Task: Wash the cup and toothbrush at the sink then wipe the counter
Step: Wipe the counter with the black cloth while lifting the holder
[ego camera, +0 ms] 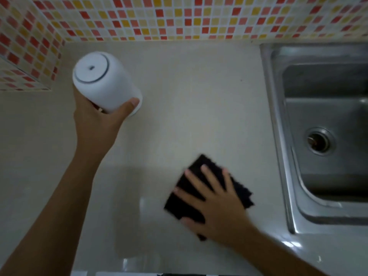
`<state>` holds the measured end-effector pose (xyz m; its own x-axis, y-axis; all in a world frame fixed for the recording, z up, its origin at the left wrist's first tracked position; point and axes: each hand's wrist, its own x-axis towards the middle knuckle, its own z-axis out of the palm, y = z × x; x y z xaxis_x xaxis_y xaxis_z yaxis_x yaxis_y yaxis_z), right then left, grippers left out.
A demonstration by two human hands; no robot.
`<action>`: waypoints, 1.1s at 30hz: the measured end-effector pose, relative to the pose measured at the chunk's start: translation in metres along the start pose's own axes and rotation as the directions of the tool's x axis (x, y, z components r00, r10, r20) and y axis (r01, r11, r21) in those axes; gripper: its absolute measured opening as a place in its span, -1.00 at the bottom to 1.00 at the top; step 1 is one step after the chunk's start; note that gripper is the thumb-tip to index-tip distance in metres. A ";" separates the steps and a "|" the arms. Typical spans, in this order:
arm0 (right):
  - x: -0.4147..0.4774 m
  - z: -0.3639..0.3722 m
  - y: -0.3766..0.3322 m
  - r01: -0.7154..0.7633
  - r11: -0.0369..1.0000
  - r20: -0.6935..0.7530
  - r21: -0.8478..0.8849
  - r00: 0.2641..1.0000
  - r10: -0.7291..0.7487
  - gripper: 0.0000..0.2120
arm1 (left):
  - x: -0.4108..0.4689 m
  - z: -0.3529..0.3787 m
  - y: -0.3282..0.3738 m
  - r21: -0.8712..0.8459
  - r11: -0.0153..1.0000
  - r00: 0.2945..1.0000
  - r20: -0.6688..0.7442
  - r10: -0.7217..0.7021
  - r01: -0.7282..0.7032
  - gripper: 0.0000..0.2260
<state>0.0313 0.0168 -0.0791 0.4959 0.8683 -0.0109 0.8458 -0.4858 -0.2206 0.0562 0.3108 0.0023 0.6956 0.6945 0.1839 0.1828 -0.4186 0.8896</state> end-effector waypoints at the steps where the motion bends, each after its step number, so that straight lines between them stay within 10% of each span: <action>1: 0.007 -0.001 0.021 -0.050 0.998 -0.026 -0.023 0.998 0.050 -0.44 | -0.002 0.001 -0.001 -0.001 1.000 1.000 0.006 -0.003 0.003 -0.12; 9: 0.190 -0.032 0.168 -0.615 0.788 -0.027 0.005 0.788 0.615 -0.38 | -0.012 -0.015 -0.007 0.036 0.999 1.000 -0.002 0.025 -0.025 -0.20; 19: -0.053 -0.004 -0.005 -0.517 0.855 0.000 -0.036 0.856 0.518 -0.39 | -0.044 0.024 0.001 -0.116 0.982 0.989 0.036 -0.145 0.148 -0.13; 30: 0.244 -0.034 0.175 -0.714 0.699 -0.012 0.043 0.699 0.715 -0.35 | -0.049 0.032 0.003 -0.062 0.995 0.995 0.071 -0.070 0.075 -0.17; 33: 0.214 -0.020 0.134 -0.613 0.788 -0.069 0.058 0.785 0.616 -0.38 | -0.046 0.039 0.005 -0.078 0.994 0.995 0.072 -0.072 0.078 -0.18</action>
<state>0.2549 0.1358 -0.0918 0.9237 0.3753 -0.0773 0.3507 -0.9093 -0.2238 0.0522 0.2541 -0.0178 0.7287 0.6790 0.0886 0.1817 -0.3165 0.9310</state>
